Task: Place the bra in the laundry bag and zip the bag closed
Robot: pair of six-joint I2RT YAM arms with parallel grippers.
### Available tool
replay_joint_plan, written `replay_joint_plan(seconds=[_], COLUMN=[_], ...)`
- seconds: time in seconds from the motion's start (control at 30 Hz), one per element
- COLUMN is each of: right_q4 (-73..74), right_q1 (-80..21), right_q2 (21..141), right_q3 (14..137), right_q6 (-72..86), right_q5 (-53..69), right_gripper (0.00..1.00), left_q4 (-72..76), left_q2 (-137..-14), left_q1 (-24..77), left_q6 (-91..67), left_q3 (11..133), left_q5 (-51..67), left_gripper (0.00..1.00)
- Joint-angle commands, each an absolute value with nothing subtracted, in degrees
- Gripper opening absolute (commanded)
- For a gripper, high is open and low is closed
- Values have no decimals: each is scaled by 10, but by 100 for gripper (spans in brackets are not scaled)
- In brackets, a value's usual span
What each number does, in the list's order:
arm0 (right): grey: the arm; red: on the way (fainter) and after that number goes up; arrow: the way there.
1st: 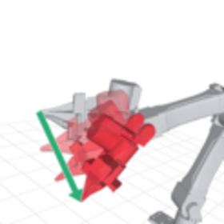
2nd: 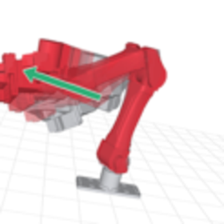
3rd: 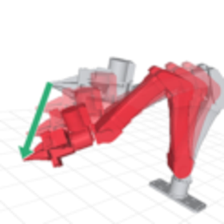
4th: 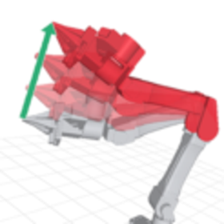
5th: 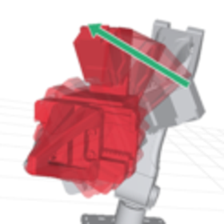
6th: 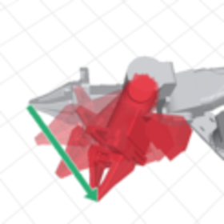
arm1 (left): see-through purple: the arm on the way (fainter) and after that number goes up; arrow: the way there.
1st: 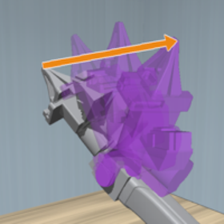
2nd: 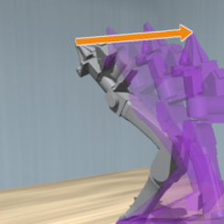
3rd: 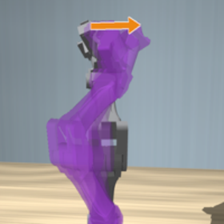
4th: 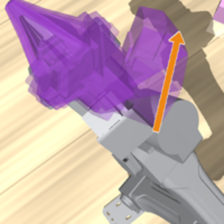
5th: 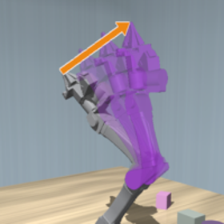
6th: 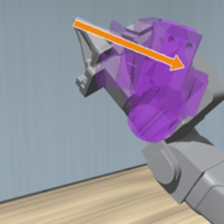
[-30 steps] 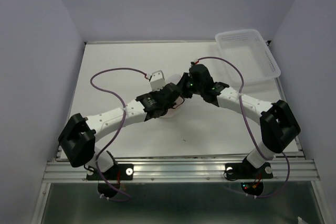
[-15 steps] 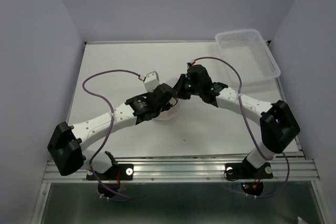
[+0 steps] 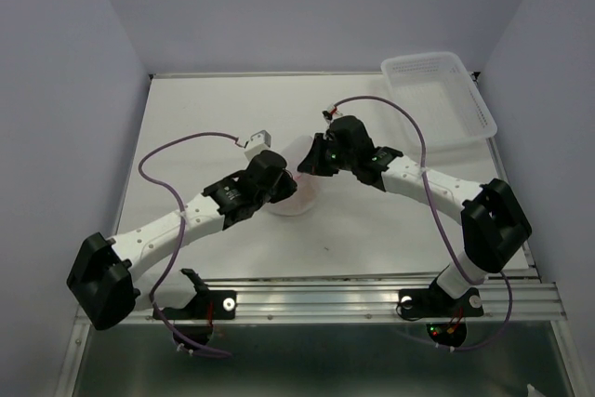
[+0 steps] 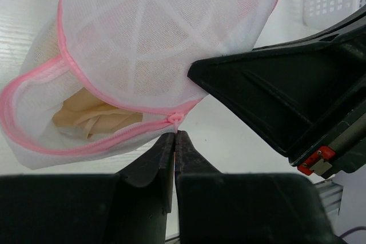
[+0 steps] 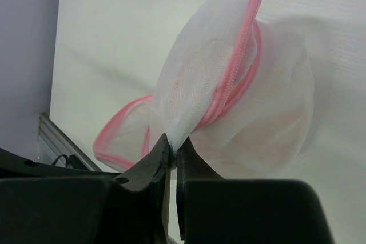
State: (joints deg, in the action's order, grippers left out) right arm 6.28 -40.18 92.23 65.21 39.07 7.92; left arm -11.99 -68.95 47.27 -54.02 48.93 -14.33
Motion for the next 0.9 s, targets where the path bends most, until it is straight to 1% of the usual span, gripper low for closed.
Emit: replay_joint_plan(seconds=[0.0, 0.1, 0.17, 0.23, 0.37, 0.57, 0.63, 0.67, 0.7, 0.8, 0.83, 0.87], right_q4=[50, 50, 46, 43, 7, 6, 6, 6, 11, 27, 37, 56], right_q1=[-390, -390, -390, -390, -385, -356, -325, -312, -301, -294, -294, -294], right_q2=[904, 893, 882, 874, 850, 844, 844, 845, 849, 852, 853, 858], right_q3=[656, 650, 647, 644, 631, 646, 645, 646, 652, 663, 671, 678], right_q6=[303, 253, 227, 186, 156, 125, 122, 125, 126, 109, 103, 105], right_q5=[39, 19, -28, -46, -67, -52, -11, -11, 33, 66, 84, 122], right_gripper=[1, 1, 1, 1, 1, 1, 1, 1, 1, 1, 2, 21], left_q4=[-106, -97, -102, -107, -92, -102, -100, -98, -95, -83, -77, -58], left_q2=[-663, -640, -621, -611, -602, -612, -606, -604, -600, -591, -591, -594], left_q1=[469, 468, 457, 445, 422, 399, 384, 379, 375, 374, 373, 374], left_q6=[-523, -527, -537, -541, -536, -540, -538, -539, -535, -524, -521, -514], left_q3=[486, 473, 461, 444, 411, 388, 376, 374, 371, 376, 380, 389], left_q5=[-134, -135, -137, -133, -90, -91, -92, -91, -91, -97, -94, -83], left_gripper=[0, 0, 0, 0, 0, 0, 0, 0, 0, 0, 0, 0])
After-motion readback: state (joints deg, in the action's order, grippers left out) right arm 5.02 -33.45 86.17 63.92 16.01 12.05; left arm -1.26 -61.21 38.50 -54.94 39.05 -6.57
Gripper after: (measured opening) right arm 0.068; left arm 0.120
